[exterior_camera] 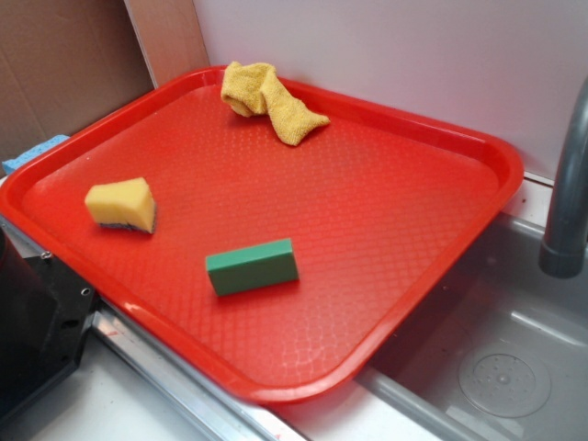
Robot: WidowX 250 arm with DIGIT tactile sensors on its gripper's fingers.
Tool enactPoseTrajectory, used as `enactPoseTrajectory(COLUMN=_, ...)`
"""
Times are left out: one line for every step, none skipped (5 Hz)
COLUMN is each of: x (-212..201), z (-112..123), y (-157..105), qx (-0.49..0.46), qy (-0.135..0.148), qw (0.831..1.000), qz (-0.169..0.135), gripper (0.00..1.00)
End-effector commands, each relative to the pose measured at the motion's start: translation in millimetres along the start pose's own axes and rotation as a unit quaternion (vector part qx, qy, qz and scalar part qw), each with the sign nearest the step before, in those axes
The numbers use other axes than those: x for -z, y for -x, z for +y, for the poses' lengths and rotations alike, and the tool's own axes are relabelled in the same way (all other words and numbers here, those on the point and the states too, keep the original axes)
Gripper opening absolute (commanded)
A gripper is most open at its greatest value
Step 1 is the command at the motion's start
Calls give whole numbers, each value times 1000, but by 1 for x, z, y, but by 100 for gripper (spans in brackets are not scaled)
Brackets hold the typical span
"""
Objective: Grab the green block.
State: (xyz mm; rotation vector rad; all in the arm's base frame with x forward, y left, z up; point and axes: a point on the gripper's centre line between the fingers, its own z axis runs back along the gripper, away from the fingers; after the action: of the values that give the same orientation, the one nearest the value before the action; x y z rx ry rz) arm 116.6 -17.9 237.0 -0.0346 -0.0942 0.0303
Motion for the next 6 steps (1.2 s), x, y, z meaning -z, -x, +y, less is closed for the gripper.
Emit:
enactPoseTrajectory(x=0, z=0, y=0, qx=0, qy=0, qw=1000, qz=0, gripper=100)
enactPoseTrajectory(x=11, z=-8, y=-14, qx=58, qy=12, qw=998, qz=-9, gripper=100)
enactPoseTrajectory(x=27, z=-23, y=-25, qx=115, qy=11, qw=993, qz=-4, gripper=100)
enactPoseTrajectory(x=52, z=-41, y=-32, qx=156, qy=34, qw=987, qz=-19, gripper=100)
enactPoseTrajectory(x=75, z=-59, y=-35, qx=179, qy=33, qw=983, qz=-22, gripper=100)
enactPoseTrajectory(x=96, z=-68, y=-36, qx=189, qy=43, qw=981, qz=-19, gripper=100)
